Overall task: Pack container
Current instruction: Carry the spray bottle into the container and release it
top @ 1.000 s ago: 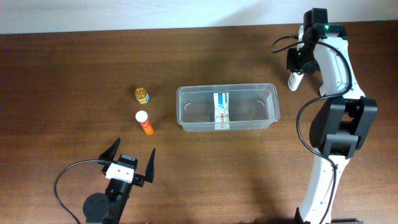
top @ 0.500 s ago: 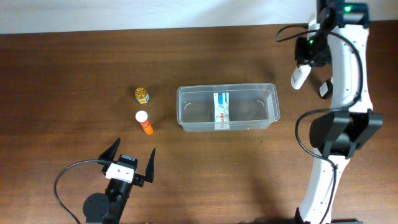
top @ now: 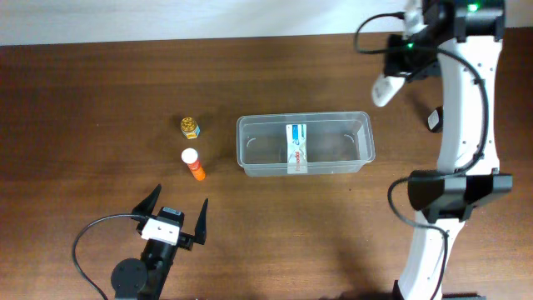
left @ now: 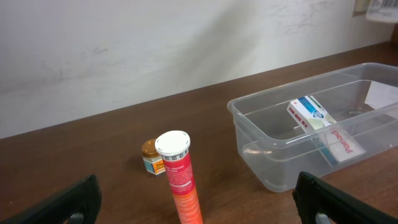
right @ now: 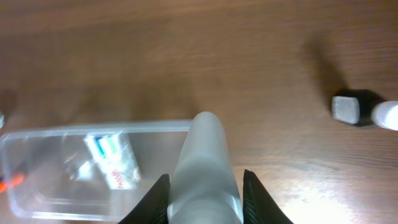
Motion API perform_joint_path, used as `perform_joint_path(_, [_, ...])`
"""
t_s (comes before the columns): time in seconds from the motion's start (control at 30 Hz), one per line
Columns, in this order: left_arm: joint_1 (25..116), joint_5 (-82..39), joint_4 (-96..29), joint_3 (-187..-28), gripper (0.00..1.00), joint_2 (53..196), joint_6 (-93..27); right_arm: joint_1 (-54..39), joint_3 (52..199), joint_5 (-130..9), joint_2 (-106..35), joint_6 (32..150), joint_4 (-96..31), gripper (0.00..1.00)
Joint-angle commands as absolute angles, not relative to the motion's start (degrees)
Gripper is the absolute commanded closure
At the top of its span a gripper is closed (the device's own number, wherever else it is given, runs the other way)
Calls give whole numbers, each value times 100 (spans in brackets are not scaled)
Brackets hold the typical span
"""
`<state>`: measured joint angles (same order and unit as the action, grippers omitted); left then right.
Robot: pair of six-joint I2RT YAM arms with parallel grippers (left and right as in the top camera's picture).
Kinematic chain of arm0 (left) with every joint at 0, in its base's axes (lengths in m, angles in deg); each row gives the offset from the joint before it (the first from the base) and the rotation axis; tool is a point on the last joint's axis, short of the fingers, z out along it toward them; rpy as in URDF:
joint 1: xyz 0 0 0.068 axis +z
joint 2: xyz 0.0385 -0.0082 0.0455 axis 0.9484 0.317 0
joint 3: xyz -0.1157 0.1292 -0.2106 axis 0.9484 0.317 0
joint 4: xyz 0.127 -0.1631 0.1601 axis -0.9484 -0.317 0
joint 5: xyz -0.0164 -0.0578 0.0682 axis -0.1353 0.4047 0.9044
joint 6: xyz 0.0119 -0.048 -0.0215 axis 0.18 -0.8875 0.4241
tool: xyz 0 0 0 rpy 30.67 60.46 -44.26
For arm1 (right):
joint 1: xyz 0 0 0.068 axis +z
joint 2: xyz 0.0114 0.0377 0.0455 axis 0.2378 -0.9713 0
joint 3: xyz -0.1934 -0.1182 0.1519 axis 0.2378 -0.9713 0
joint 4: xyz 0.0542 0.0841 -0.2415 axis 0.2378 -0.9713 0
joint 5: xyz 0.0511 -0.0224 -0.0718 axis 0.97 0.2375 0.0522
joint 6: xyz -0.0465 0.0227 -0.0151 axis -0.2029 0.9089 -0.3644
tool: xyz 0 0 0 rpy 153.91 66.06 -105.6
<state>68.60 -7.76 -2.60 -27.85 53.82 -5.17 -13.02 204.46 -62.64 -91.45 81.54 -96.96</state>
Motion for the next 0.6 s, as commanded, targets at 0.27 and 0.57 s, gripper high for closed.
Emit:
perform_joint_path(0.27, [6891,-736,-311,-2779,1,5369,-445,-771,18435,-6168,-8067,8259,-9598,77])
perform_joint_path(0.57, [6891,-736,-311,-2779,0,5369,-445,-771,16942,-6166,-8070,8705,-8441,77])
